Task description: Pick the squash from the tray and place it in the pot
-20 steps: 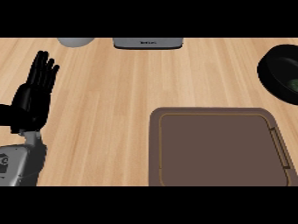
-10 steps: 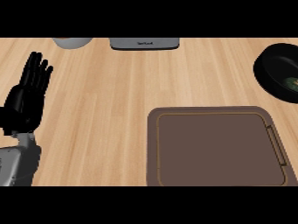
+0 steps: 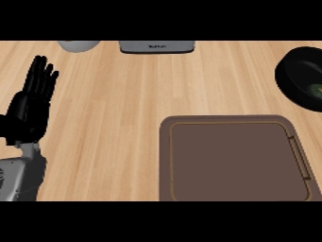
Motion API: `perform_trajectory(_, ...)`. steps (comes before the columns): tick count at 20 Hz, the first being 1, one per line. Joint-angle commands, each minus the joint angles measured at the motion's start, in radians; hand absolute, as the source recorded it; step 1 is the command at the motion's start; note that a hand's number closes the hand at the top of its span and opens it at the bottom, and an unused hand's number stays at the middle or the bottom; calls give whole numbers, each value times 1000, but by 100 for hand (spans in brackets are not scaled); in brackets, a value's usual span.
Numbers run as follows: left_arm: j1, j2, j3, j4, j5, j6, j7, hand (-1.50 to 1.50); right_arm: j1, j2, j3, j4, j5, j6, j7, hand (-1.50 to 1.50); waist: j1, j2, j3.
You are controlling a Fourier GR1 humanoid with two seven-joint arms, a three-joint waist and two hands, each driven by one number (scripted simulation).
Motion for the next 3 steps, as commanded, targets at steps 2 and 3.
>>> perform_trajectory(2, 17, 10, 7, -19, 11, -25, 19, 0, 167, 25, -17, -105, -134, 11, -44, -150, 7, 2, 1)
perform_trajectory(3, 75, 45, 42, -46, 49, -71, -3, 0, 218, 63, -13, -268, -77, 78, 44, -150, 4, -1, 0)
